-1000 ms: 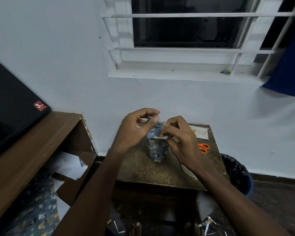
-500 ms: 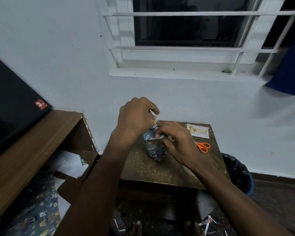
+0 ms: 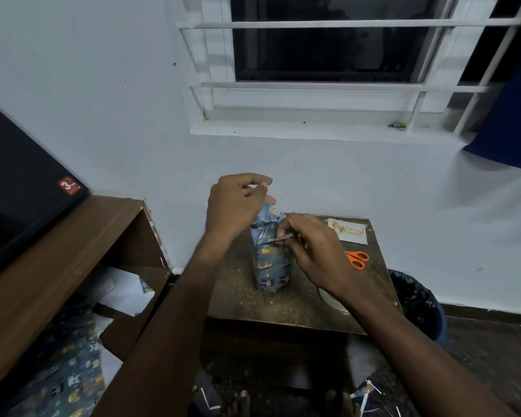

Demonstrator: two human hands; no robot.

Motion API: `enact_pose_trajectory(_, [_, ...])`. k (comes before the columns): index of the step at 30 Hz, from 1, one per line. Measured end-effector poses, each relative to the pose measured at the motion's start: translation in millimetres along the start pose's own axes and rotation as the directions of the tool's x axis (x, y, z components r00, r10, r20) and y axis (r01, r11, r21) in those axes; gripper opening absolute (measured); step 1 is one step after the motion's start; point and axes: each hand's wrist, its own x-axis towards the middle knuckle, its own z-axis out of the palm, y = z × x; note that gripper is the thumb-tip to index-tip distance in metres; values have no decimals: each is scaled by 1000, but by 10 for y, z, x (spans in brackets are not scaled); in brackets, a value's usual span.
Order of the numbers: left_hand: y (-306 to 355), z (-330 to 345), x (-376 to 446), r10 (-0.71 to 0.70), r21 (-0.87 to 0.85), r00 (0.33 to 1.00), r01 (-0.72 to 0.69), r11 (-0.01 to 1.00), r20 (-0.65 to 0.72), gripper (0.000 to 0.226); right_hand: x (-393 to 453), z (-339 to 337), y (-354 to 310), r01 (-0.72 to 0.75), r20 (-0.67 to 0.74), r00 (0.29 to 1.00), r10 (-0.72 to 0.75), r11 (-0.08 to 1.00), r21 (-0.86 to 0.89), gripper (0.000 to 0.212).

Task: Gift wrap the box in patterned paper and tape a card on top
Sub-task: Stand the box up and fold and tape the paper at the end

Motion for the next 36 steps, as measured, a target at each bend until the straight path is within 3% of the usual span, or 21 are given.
enact_pose_trajectory(4, [-83,-158,30,-76,-176,970,118,977,232,38,-19,24,5,2,-4,1000,-2,1000,14,19])
enact_pose_trajectory(9, [-163,-267,29,24,-171,957,27,985,290,29,-12,11,4,-18,14,1000,17,998,66,17])
enact_pose_trajectory(11, [-149,-268,40,59,-111,960,-29,993,275,23,-20,8,-4,-17,28,999,15,997,73,15])
enact_pose_trajectory(13, [-122,-243,40,113,72,962,-134,988,248,9,-29,12,-11,-11,54,999,7,997,70,11])
enact_pose_trajectory(15, [-80,-189,27,129,227,963,-184,956,235,10,-30,15,-13,-6,75,997,2,999,52,9])
enact_pose_trajectory(23, [140,23,-66,98,449,995,-83,890,-9,32,-18,-11,-89,74,125,990,-67,996,-56,19])
enact_pose_trajectory(27, [145,156,-116,140,501,987,-81,862,-81,34,-16,-23,-74,32,144,989,-26,999,-40,25])
enact_pose_trajectory(29, [118,198,-120,135,444,984,-71,893,-115,33,-12,-43,-70,12,147,989,-11,1000,-4,29])
enact_pose_trajectory(32, [34,168,-71,48,212,990,-19,977,-135,18,-11,-78,-76,1,145,989,-5,1000,29,29])
enact_pose_trajectory(33, [-3,126,-37,0,73,996,7,997,-93,13,-12,-83,-74,-1,141,990,-3,999,33,28])
enact_pose_trajectory(36, [-151,-46,68,-145,-306,977,187,934,154,44,-21,-81,-56,-8,125,992,2,999,46,24])
